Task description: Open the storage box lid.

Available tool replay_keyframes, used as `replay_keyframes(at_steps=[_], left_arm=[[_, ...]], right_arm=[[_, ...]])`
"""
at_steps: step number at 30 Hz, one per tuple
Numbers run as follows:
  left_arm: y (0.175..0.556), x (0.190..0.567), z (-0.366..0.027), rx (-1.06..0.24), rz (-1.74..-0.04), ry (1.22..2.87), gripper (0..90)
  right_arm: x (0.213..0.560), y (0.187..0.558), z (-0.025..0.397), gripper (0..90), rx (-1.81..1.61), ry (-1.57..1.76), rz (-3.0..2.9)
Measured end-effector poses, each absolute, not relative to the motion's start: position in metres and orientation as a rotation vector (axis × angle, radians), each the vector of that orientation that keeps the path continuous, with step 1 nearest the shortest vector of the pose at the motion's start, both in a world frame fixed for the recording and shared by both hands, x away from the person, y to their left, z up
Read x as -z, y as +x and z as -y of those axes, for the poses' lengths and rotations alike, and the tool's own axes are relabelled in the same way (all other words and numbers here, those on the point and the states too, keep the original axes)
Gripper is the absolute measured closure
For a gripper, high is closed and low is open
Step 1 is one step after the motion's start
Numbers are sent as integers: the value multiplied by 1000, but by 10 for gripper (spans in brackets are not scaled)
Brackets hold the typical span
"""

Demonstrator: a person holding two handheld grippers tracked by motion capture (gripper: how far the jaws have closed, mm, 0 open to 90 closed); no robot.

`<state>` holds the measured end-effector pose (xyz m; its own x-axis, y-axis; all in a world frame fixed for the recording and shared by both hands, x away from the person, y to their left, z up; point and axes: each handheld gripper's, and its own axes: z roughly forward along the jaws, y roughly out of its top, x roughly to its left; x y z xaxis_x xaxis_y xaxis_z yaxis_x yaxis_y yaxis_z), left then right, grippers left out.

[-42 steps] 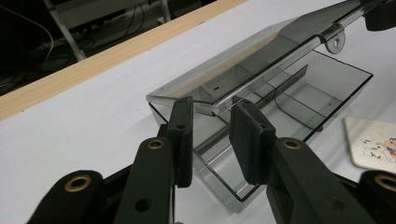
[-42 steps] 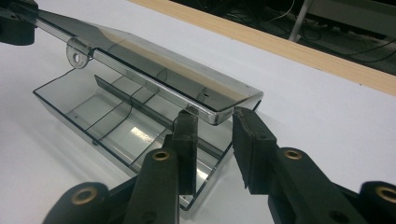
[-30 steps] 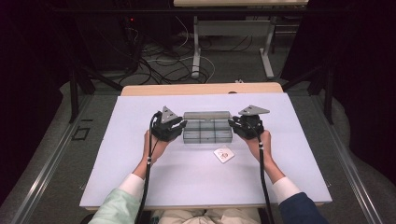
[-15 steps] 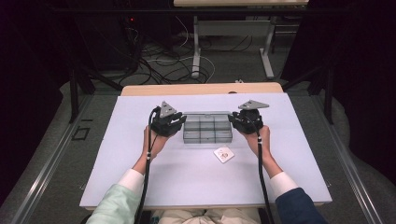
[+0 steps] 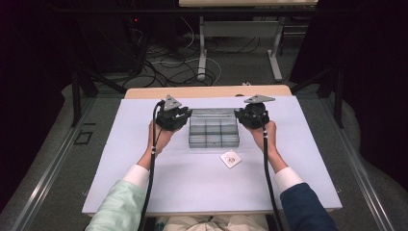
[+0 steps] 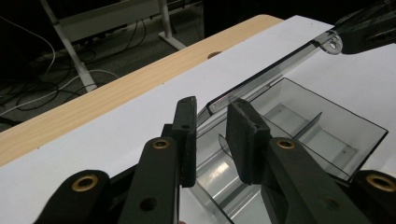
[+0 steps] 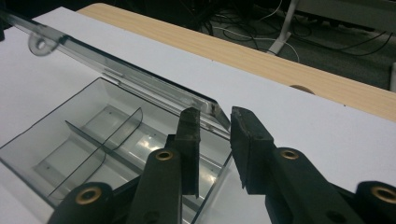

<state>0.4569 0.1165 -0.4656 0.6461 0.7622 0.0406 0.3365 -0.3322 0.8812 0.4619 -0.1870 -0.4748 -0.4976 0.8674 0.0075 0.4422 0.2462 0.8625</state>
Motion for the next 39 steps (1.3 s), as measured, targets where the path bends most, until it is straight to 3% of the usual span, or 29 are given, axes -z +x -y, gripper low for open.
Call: replay_keyframes(at_steps=[39], left_arm=[[507,502,-106,-552,-1012,1923,729]], right_arm=[[493,504,183,776,-1148,1345,-2009]])
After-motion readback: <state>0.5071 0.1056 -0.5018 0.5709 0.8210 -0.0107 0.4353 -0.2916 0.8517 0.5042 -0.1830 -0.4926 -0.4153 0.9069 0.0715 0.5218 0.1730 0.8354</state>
